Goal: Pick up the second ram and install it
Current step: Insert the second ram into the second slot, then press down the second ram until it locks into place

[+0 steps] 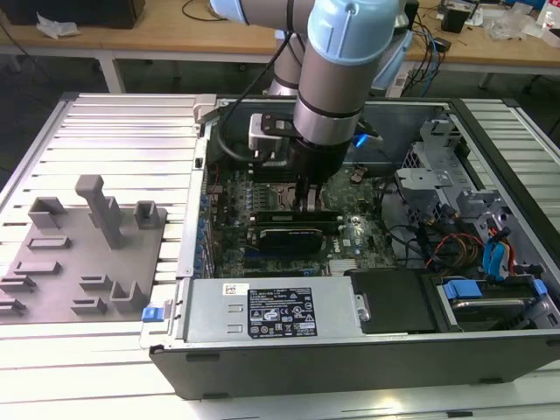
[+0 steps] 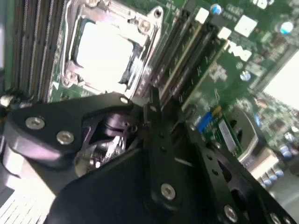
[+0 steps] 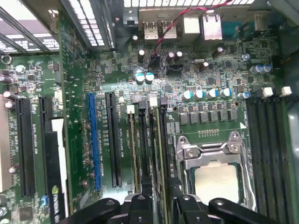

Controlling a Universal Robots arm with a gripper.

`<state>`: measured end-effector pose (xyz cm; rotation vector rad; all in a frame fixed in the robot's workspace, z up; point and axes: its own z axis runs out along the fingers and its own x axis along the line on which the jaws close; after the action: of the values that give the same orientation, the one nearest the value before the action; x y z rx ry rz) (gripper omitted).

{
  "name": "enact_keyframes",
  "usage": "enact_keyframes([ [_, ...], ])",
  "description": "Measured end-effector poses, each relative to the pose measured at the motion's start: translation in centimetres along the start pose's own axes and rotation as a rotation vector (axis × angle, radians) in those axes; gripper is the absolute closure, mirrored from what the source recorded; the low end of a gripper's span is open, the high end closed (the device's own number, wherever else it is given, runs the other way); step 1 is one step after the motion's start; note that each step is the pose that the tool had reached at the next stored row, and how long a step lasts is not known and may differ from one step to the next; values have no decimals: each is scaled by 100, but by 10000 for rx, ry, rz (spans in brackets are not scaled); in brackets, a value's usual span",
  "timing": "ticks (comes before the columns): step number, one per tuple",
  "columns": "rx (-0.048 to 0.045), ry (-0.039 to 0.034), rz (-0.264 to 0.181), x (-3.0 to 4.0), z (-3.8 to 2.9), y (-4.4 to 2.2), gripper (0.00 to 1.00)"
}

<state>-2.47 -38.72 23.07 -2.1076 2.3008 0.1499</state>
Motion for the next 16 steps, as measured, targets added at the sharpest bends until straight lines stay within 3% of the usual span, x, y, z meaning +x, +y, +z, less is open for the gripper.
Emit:
enact_keyframes([
  [2, 11, 122, 6, -41, -152, 12, 73],
  [4, 20, 222, 10, -68, -234, 19, 87],
  [7, 35, 349, 15, -95, -360, 29, 89],
  [15, 34, 351, 18, -95, -364, 28, 89],
  [16, 33, 354, 17, -97, -362, 2, 89],
])
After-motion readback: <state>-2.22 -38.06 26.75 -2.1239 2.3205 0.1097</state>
